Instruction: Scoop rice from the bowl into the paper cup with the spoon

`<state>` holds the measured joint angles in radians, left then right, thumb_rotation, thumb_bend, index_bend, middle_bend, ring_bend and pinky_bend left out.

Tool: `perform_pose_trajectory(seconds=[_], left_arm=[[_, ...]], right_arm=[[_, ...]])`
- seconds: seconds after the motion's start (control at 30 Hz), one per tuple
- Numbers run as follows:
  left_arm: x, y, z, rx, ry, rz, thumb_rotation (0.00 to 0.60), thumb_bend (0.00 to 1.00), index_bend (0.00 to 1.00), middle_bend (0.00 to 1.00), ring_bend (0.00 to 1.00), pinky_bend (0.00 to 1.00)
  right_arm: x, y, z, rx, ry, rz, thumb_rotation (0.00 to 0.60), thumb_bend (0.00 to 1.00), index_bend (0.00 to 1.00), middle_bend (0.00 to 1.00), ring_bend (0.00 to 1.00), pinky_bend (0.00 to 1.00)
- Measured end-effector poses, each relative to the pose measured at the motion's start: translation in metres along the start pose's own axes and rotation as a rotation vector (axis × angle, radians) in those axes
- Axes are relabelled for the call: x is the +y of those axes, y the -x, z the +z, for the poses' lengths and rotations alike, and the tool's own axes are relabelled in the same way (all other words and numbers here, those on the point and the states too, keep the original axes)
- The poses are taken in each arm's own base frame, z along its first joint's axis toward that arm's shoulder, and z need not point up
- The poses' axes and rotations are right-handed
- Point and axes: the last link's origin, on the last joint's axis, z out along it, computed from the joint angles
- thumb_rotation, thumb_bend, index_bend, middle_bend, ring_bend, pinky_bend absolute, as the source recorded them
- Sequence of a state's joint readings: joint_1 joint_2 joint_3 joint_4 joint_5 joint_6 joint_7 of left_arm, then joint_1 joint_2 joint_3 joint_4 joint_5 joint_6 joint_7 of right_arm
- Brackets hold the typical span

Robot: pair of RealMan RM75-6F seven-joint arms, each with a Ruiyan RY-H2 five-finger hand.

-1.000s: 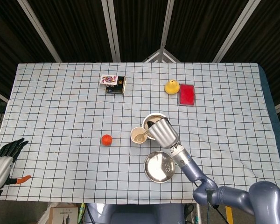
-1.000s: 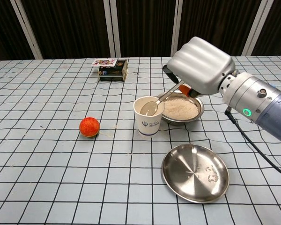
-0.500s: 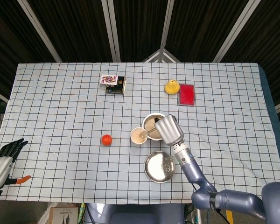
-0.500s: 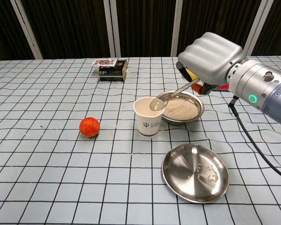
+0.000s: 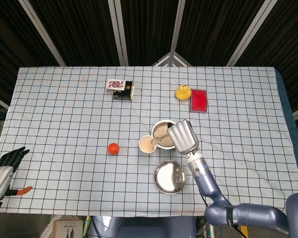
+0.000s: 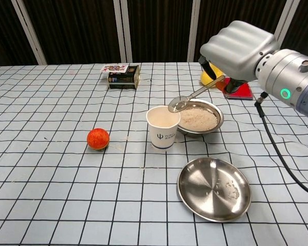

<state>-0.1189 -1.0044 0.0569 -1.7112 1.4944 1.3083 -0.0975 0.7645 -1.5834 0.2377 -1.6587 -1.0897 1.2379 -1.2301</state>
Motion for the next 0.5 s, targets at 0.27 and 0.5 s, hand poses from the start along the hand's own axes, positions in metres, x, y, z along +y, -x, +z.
perform_pose_trajectory(seconds=[0.27,0.5], left_arm=[[0.0,0.0,0.0,0.002,0.003,0.005,0.6,0.0,0.0,0.0,0.0,0.0],[0.001,-0.002,-0.001,0.022,0.008,0.01,0.6,0.0,0.0,0.0,0.0,0.0]], right_arm=[[0.02,0.006,-0.018,-0.057,0.045,-0.02,0.6,0.69,0.7,0.97,1.0,1.0],[0.027,0.021,-0.041,-0.126,0.064,-0.021,0.6,0.69,0.7,0.97,1.0,1.0]])
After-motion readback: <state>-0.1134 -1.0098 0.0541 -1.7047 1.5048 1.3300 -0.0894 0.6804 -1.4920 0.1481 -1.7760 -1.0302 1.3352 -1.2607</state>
